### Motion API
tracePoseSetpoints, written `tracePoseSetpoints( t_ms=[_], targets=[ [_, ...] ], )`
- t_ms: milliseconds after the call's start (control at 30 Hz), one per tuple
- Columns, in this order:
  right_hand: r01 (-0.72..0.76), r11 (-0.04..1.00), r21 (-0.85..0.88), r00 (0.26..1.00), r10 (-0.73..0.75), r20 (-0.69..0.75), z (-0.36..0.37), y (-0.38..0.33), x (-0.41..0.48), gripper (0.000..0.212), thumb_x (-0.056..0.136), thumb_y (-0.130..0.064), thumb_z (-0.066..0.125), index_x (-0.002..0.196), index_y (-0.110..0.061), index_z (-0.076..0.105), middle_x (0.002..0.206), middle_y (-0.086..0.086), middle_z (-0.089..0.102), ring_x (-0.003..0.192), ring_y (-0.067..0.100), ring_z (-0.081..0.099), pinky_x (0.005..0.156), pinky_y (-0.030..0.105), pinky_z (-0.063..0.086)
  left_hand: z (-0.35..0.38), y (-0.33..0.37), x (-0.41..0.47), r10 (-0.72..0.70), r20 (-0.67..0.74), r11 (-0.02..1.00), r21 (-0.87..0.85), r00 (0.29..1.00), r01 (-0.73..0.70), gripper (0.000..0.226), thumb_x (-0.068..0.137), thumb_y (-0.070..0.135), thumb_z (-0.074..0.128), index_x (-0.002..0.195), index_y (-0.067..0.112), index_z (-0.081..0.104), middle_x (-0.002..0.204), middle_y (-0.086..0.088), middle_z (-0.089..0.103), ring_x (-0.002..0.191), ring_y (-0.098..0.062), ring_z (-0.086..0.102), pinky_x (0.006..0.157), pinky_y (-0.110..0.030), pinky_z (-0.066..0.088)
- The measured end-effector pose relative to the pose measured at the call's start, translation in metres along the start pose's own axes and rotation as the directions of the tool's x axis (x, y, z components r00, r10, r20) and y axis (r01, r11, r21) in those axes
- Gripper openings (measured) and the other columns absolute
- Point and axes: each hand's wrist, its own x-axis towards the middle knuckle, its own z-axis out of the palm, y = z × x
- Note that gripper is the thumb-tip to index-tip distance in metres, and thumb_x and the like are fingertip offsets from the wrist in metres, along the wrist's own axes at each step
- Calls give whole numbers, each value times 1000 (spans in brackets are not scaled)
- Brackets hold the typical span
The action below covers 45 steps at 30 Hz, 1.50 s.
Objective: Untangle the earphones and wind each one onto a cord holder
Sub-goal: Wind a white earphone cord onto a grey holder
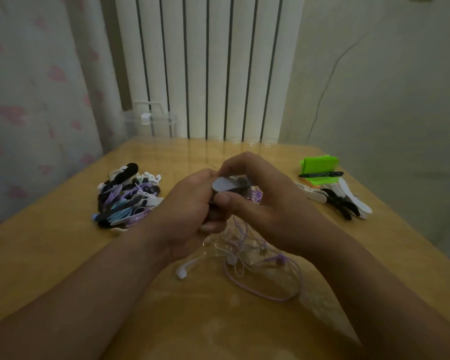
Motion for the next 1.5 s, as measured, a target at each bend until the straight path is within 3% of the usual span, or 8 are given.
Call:
tracePoseSetpoints(
  t_ms=[200, 367, 500, 733, 800, 900, 1200, 1500],
  targets=[
    [-50, 994, -101, 998, 53, 30, 2, 9, 1, 17, 100, -35, 66, 109, -38, 52, 102, -14, 57, 90, 3, 58, 75, 17, 52, -2, -2, -1, -68, -50, 979, 189, 996, 76, 21, 107, 14, 41, 87, 14, 48, 65, 2, 43, 54, -13, 33, 46, -26, 32],
    [-79, 997, 6, 997, 79, 17, 4, 6, 1, 19, 99, -35, 67, 112, -31, 55, 108, -4, 60, 94, 11, 65, 76, 27, 59, -3, -1, 0, 77, -161, 879, 478, 984, 10, 14, 107, 21, 50, 101, 21, 63, 106, -8, 70, 104, -26, 66, 94, -45, 54],
    [-158, 984, 87, 987, 155, 40, 7, 3, 1, 20, 96, -35, 71, 107, -23, 60, 101, -4, 69, 86, 6, 70, 71, 17, 55, -3, 1, -1, 114, -194, 888, 460, 974, -13, 12, 104, 16, 50, 106, 17, 62, 96, -7, 70, 85, -12, 67, 68, -27, 53],
    [-221, 972, 80, 975, 218, 52, 10, -1, 2, 13, 97, -42, 69, 107, -34, 66, 104, -9, 72, 91, 2, 70, 75, 22, 58, -6, 1, 4, 78, -254, 941, 338, 964, 13, 17, 103, 16, 48, 108, 10, 63, 110, -22, 69, 101, -38, 67, 89, -53, 57],
    [-246, 966, 80, 968, 241, 67, 11, -2, 2, 14, 97, -44, 68, 106, -34, 67, 101, -8, 73, 91, 5, 71, 81, 33, 60, -4, 0, 5, 73, -255, 934, 356, 964, 23, 16, 102, 17, 49, 108, 9, 63, 110, -22, 69, 101, -38, 66, 90, -55, 56],
    [-300, 946, 124, 953, 290, 93, 12, -5, 3, 16, 96, -43, 69, 101, -28, 67, 91, -8, 74, 84, 4, 70, 73, 21, 57, -6, -2, 5, 53, -225, 933, 358, 973, 32, 17, 102, 18, 52, 107, 6, 63, 101, -19, 67, 91, -30, 63, 82, -48, 53],
    [-463, 632, 621, 878, 422, 226, 7, -3, 6, 24, 103, -19, 58, 110, 4, 59, 95, 13, 75, 91, 30, 77, 80, 42, 65, -16, 10, 0, -16, -17, 988, 151, 1000, 18, 24, 109, 23, 47, 100, 4, 59, 77, -3, 63, 76, -21, 65, 75, -39, 57],
    [-421, 799, 429, 893, 449, 38, 15, 8, 6, 8, 96, -15, 61, 90, -10, 62, 89, 14, 68, 80, 26, 73, 64, 32, 58, -13, 9, -4, -17, -44, 884, 465, 999, 36, 14, 107, 16, 49, 118, 19, 58, 115, -16, 67, 102, -29, 69, 90, -44, 59]
  ],
)
